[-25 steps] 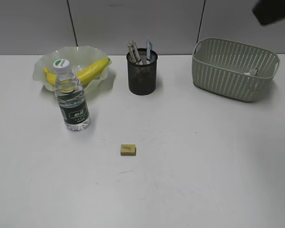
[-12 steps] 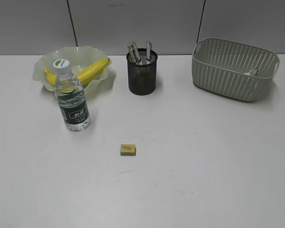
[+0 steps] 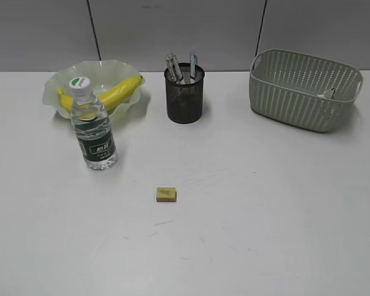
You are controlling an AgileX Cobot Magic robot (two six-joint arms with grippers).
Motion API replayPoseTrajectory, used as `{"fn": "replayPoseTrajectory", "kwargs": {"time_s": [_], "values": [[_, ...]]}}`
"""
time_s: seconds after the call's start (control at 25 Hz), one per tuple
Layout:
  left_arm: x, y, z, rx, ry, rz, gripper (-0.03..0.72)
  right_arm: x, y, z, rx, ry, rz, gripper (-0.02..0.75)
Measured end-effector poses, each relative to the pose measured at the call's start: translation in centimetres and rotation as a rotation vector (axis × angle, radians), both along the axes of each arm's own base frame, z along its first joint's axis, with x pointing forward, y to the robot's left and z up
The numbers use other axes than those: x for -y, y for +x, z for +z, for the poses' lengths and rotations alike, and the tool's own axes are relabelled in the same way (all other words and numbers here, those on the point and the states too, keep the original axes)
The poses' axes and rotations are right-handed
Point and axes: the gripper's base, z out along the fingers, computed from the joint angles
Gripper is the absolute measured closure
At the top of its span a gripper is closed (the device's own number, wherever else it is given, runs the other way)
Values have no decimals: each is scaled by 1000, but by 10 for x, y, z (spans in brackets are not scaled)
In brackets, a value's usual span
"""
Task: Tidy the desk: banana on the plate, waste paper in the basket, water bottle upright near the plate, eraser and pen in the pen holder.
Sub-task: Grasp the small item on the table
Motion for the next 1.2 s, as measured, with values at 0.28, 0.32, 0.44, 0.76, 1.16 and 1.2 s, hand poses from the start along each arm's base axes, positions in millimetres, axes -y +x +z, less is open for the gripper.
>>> {"fn": "replayPoseTrajectory", "kwargs": {"time_s": [0.28, 0.32, 0.44, 0.76, 1.16, 1.2], "values": [[11, 17, 10, -40, 27, 4, 346, 6, -8, 1, 63, 49, -21, 321], [14, 23, 16, -30, 19, 5, 346, 7, -7, 1, 62, 50, -35, 321], [32, 50, 28, -50, 23, 9, 346, 8, -6, 1, 54, 65, -66, 321], [102, 151, -8, -292, 169, 0, 342, 9, -6, 1, 57, 63, -80, 321], [198, 245, -58, -392, 512, -272, 330, 9, -5, 1, 58, 64, -82, 321], [206, 253, -56, -385, 529, -294, 324, 9, -5, 2, 58, 64, -82, 321]]}}
